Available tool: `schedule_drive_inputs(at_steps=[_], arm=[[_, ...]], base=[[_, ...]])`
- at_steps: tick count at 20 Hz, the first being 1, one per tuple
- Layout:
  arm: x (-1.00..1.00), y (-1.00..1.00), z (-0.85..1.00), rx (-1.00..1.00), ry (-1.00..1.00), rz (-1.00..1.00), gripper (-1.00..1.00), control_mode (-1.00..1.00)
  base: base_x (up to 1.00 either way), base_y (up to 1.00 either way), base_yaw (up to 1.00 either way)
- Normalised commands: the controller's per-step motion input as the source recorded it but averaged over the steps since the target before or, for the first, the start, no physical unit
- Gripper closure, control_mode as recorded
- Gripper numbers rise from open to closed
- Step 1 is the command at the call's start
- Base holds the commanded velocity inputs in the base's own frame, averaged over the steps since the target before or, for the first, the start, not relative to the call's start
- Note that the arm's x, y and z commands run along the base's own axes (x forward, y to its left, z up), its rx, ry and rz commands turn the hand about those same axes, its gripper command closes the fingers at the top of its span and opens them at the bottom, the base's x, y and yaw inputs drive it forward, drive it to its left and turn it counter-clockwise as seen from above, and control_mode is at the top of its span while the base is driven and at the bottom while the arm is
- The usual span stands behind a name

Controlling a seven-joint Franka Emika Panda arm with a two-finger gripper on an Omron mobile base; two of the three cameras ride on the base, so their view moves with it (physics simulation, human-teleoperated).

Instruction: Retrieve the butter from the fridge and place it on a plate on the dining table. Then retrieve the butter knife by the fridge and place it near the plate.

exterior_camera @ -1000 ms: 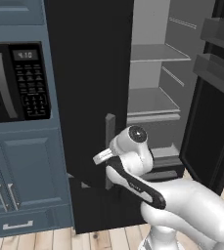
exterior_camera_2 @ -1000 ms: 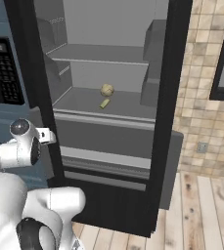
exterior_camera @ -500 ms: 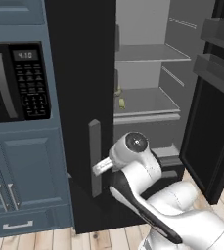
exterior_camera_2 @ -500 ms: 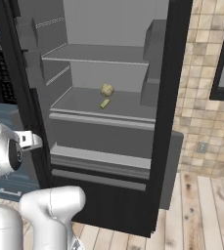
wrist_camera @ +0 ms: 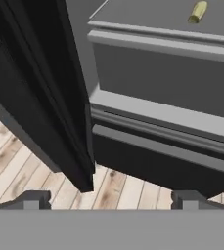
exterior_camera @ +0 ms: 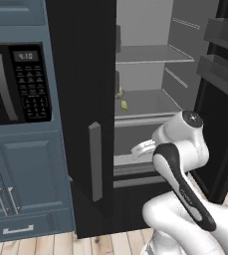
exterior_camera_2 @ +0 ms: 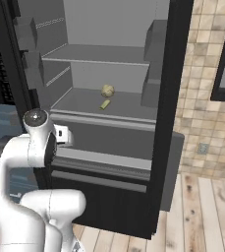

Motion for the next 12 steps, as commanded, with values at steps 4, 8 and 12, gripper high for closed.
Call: schedule_drive_inputs(at_steps=[4,8,12], arm=[[0.87,-0.29,0.13,0.03,0.17,-0.09,-1.00,-1.00],[0.99,0.20,-0.04,0.00,0.02,-0.10,-1.00,-1.00],[0.49,0.97,-0.10,-0.01,-0.03,-0.08,-1.00,-1.00]], base=[[0.00,0.00,0.00],[0.00,0.00,0.00],[0.00,0.00,0.00]])
